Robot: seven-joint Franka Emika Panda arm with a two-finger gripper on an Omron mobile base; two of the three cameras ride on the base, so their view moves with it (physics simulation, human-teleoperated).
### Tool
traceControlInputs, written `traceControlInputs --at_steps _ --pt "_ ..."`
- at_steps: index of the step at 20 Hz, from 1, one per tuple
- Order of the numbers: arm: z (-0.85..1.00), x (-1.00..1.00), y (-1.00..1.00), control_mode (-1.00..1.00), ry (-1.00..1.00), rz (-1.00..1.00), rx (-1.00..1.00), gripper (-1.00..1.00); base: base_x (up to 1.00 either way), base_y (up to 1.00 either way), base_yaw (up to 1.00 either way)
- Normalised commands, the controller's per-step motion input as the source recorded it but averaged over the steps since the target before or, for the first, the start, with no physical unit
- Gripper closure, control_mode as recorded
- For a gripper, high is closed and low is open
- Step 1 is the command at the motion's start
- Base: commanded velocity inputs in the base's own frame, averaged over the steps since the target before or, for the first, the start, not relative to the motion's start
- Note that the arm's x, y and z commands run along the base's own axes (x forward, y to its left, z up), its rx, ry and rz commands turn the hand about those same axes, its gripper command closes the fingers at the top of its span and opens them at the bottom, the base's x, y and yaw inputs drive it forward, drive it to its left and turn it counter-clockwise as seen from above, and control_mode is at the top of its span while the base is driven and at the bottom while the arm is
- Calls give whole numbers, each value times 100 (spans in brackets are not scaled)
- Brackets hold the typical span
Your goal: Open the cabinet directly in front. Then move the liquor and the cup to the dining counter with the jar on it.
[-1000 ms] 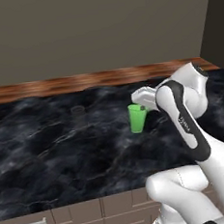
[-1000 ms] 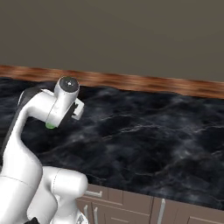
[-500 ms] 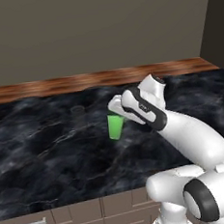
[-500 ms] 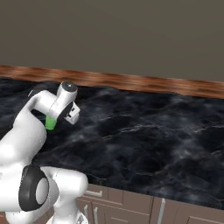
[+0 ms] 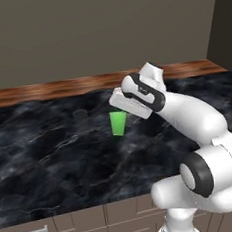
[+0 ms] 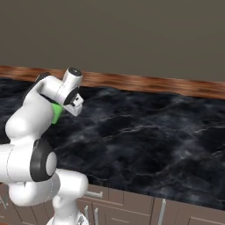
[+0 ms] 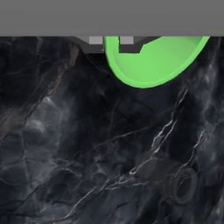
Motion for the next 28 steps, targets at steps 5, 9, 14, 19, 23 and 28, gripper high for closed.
traceControlInputs --at_steps 5,9,14,19,23,28 --pt "-22 -1 0 -100 -22 1 -15 100 0 0 0" --pt "-21 -13 10 -100 -28 0 -22 100 0 0 0" --pt "-17 -12 17 -100 -9 0 -17 100 0 0 0" --pt "0 2 0 -100 0 0 0 100 0 0 0" --pt "-9 51 -11 -100 0 0 0 100 0 0 0" --pt "-23 75 -6 -100 -3 0 0 100 0 0 0"
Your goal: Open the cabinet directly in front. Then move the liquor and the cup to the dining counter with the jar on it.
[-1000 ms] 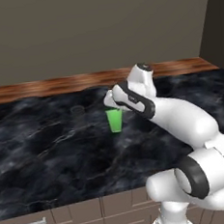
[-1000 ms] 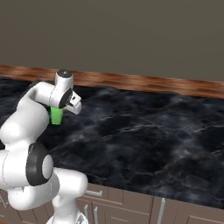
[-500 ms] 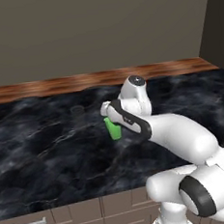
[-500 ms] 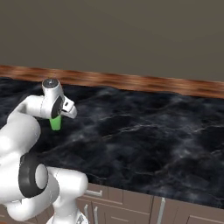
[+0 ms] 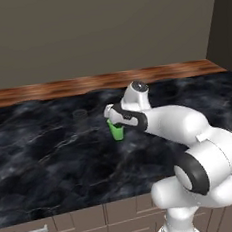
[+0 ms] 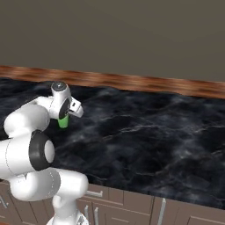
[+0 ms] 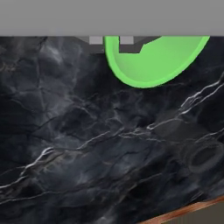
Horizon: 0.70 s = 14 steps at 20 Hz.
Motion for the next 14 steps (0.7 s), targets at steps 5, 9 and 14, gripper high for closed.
traceControlInputs --at_steps 5,9,14 --pt "-13 72 0 -100 -6 0 0 100 0 0 0" --pt "-14 56 0 -100 -8 0 0 100 0 0 0" --pt "-13 19 0 -100 -10 0 0 100 0 0 0"
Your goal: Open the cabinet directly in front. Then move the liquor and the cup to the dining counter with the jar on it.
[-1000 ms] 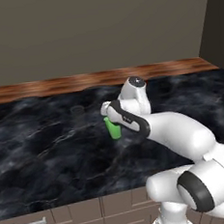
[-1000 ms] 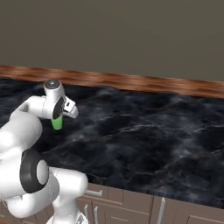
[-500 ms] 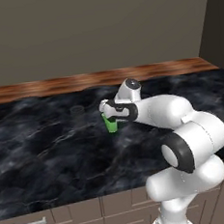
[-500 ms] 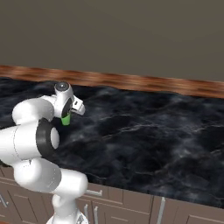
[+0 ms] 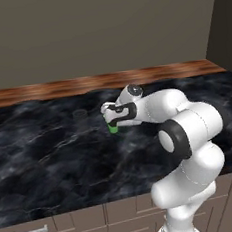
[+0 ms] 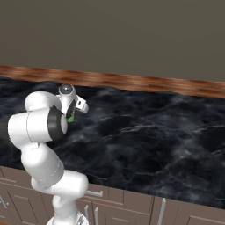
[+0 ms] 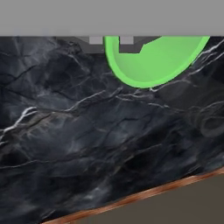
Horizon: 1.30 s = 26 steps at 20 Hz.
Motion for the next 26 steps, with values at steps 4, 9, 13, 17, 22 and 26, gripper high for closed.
traceControlInputs --at_steps 4,9,13,17,22,26 --pt "-10 0 0 -100 -14 0 0 100 0 0 0" --pt "-1 0 0 -100 -8 0 2 100 0 0 0" --pt "-2 0 -11 -100 -1 0 17 100 0 0 0" --pt "-13 11 -1 -100 -1 0 7 100 0 0 0" --pt "-12 13 0 -100 -1 0 0 100 0 0 0" --pt "-18 6 0 -100 0 0 -1 100 0 0 0"
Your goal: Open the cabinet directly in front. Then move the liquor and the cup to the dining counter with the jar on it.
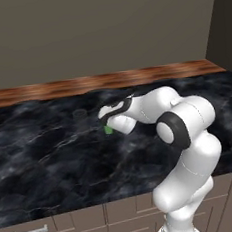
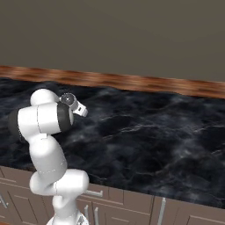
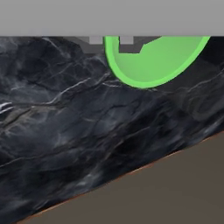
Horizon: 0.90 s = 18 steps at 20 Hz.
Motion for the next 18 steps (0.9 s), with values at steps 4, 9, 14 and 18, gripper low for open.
traceControlInputs --at_steps 4,9,14,18 --pt "-17 0 0 -100 0 0 0 100 0 0 0" --pt "-6 0 0 -100 0 0 0 100 0 0 0" --pt "0 0 0 -100 0 0 0 -100 0 0 0" --pt "3 0 0 -100 0 0 0 -100 0 0 0"
